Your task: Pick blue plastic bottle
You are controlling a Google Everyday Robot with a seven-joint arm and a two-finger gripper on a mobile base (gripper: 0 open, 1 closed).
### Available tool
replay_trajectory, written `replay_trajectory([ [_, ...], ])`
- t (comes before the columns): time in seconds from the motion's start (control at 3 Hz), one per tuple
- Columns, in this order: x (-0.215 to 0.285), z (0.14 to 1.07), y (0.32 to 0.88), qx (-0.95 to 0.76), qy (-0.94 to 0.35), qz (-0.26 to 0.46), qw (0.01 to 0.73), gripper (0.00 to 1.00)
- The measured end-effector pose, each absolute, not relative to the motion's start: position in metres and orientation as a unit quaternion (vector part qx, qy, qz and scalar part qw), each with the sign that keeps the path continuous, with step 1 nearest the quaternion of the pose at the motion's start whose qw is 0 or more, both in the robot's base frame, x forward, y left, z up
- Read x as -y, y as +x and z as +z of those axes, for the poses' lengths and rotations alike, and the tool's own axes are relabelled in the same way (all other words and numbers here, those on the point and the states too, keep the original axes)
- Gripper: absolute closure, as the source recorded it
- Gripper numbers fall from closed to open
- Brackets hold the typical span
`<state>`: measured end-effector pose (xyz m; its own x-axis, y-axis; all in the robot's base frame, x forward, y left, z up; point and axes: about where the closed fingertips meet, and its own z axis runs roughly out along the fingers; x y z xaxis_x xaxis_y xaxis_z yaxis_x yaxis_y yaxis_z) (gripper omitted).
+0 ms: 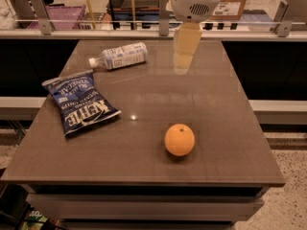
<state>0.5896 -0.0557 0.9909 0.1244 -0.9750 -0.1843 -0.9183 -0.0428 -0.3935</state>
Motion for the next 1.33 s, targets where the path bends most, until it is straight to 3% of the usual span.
replay_trajectory([
  [1.33, 0.005, 0.962, 0.676, -0.562, -0.802, -0.023, 0.2, 0.0],
])
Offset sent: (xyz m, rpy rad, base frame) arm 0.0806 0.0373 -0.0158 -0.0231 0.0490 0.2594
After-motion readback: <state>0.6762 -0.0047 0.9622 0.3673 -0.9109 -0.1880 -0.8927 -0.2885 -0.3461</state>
